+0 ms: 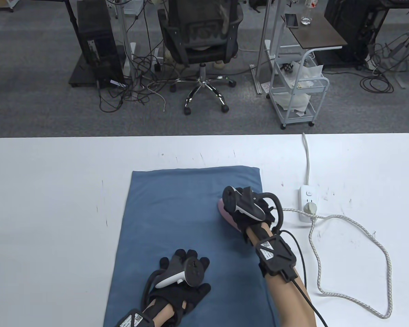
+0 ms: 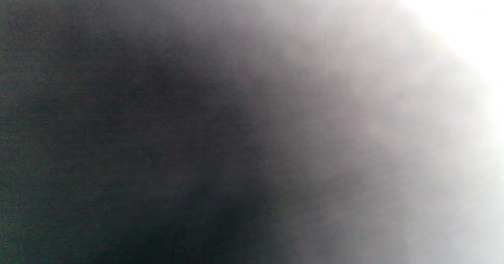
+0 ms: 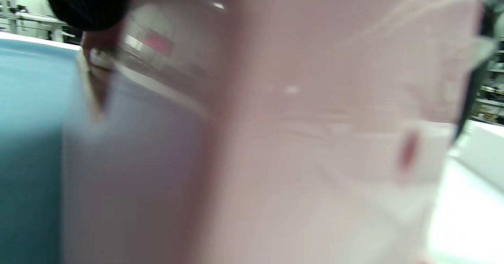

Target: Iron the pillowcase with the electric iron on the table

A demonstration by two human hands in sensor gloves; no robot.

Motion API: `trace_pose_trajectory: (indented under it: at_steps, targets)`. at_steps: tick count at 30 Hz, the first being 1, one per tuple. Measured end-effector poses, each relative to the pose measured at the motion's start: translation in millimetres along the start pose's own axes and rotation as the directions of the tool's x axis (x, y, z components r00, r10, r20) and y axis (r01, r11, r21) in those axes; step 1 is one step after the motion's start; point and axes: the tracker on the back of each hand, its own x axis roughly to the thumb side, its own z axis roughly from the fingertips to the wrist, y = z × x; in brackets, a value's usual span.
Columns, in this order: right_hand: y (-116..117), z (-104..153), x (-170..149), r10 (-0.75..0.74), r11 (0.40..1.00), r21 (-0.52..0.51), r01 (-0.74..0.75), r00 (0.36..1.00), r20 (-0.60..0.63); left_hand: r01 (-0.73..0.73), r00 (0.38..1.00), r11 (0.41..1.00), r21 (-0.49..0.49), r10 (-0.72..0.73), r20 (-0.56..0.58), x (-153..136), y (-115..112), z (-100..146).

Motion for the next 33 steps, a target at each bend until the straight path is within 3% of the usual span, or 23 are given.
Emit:
trace_pose_trajectory:
  at_steps: [6, 11, 15, 26, 33]
  targets:
    - [4, 10, -41, 0.005, 1.0, 0.027, -0.002, 0.995, -0.097, -0.001, 1.0, 1.0, 0.0, 0.001, 0.002, 0, 0, 0]
    - [6, 17, -60, -0.119, 0.992, 0.027, 0.125, 0.978, -0.171, -0.001, 1.0, 1.0, 0.0, 0.001, 0.002, 0, 0, 0]
    - [0, 34, -63, -0.172, 0.985, -0.006, 0.172, 0.977, -0.13, -0.002, 1.0, 1.0, 0.0, 0.002, 0.003, 0, 0, 0]
    - [-55, 117, -57, -0.309, 0.943, -0.115, 0.314, 0.949, 0.056, -0.002, 1.0, 1.0, 0.0, 0.002, 0.003, 0, 0, 0]
    - [-62, 139, -58, -0.334, 0.93, -0.125, 0.345, 0.937, 0.101, -0.002, 1.0, 1.0, 0.0, 0.002, 0.003, 0, 0, 0]
